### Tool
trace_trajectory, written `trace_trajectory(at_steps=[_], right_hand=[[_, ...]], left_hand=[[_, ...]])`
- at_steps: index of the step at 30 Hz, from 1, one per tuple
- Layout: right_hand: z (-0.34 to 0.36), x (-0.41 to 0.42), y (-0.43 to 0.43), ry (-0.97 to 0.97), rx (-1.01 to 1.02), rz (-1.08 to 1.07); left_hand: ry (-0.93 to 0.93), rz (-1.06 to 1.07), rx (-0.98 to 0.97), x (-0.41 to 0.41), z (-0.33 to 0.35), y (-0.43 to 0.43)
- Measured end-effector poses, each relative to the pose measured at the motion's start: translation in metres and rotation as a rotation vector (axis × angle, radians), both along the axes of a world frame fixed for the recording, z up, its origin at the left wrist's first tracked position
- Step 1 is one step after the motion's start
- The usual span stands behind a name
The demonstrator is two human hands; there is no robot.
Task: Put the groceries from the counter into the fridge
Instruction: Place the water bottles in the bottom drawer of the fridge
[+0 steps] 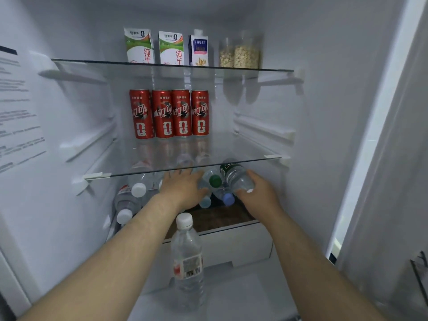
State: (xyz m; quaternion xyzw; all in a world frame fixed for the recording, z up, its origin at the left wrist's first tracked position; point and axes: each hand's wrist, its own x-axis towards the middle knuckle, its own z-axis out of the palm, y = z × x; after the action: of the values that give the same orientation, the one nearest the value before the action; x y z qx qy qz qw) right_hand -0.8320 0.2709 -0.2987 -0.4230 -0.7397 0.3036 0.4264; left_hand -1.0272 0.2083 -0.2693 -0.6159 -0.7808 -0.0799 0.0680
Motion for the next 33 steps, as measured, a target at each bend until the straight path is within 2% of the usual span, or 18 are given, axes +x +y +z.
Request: trace_trajectory(at_steps=[8,12,23,33], right_hand=[[0.004,0.004,0.021,-0.047,-0.214,0.246],[0.002,0.004,0.035,0.002,-0.23,0.302],[0.009,-0.016,0.055,-0.059,-0.122,0.223],[0.008,-0.026,0.066,-0.134,-0.123,0.174]], left_hand=[[0.027,-0.074,0.258,-0.02,-0.017,-0.003],[-0.089,-0.054,0.372,-0.026,-0.018,-0.004],[-0.068,-0.038,0.389,-0.032,-0.019,0.001],[-0.068,-0.01,0.41,-0.031,-0.022,0.002]])
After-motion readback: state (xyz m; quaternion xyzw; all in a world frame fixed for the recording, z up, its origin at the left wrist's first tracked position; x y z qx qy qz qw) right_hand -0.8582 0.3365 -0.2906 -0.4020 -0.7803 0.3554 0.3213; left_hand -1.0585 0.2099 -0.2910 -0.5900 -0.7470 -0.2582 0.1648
